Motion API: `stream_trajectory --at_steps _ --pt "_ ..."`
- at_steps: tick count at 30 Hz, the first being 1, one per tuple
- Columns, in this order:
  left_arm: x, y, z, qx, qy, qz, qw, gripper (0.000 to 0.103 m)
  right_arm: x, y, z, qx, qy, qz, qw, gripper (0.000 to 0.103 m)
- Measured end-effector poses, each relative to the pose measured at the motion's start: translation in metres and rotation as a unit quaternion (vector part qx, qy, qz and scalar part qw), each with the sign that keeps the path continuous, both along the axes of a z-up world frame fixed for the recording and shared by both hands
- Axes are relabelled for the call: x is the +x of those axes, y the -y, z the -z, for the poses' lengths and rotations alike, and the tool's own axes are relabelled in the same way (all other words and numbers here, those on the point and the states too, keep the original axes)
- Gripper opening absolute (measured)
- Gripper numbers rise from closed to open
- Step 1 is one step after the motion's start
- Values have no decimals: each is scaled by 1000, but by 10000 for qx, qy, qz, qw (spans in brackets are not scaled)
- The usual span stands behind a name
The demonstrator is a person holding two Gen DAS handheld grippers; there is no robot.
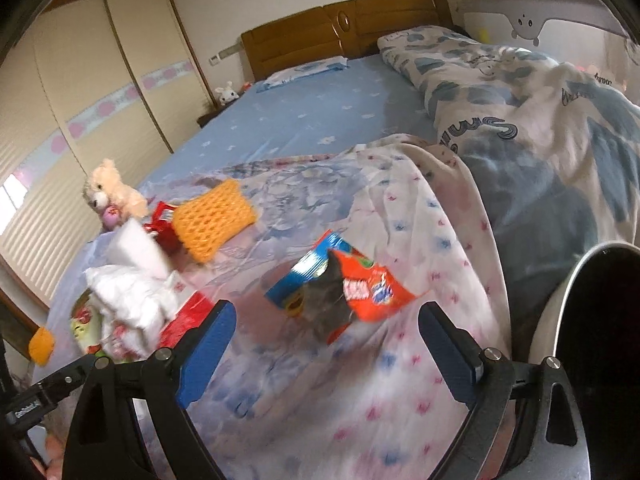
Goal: Collect trash
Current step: 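Grasp the orange chip bag with the right gripper while the left grasps the green snack pouch, then carry the chip bag and green pouch over the white bin with both grippers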
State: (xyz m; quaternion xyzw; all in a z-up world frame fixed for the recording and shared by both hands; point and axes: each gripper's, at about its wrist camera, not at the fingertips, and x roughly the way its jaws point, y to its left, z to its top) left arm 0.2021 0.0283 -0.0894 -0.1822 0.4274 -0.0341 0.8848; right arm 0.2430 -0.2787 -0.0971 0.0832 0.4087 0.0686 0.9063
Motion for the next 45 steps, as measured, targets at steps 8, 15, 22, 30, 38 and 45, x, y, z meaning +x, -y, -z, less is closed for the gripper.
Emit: stream_trajectory --at_steps 8,15,22,30,38,45 --pt "3 5 3 -41 107 205 9997 25 12 9 16 30 -330 113 9994 26" --pt "-12 1 -2 -71 225 296 9993 17 -7 6 10 92 -203 -30 9997 6" --pt "-40 11 -14 -28 364 591 9976 15 -42 7 3 298 -139 -120 9994 2" --pt "-67 35 -19 -69 383 987 9944 15 -77 18 -4 450 -89 4 9989 2" --pt "-79 74 -23 -34 413 1491 9880 15 -109 28 -10 493 -25 59 9988 2" --pt "-80 107 -28 27 468 1879 9811 15 -131 48 -18 545 32 255 9982 2"
